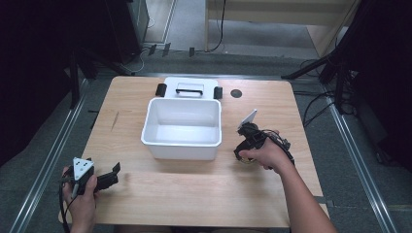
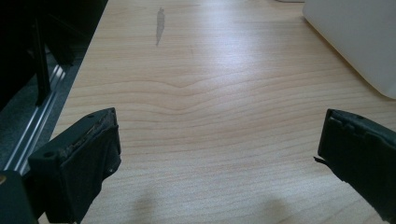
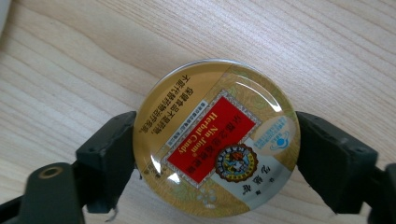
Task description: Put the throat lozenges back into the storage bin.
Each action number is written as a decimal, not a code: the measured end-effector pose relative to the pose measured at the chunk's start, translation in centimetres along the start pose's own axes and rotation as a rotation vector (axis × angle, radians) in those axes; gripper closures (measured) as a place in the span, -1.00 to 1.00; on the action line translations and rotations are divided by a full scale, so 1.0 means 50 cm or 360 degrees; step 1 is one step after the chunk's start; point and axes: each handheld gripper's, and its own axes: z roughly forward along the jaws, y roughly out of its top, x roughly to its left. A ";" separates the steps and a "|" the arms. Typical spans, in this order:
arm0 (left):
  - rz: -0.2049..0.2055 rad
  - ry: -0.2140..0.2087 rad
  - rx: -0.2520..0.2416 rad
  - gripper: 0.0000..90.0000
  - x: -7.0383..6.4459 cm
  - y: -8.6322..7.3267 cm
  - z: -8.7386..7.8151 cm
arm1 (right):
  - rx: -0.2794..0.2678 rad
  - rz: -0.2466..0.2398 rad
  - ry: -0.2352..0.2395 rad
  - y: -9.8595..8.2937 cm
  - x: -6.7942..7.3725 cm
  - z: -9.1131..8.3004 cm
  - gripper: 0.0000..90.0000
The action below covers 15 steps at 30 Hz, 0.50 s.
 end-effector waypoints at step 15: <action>-0.0003 -0.0001 -0.0001 -1.00 0.000 0.000 0.000 | -0.0021 -0.0027 0.0015 -0.004 -0.008 -0.016 -0.54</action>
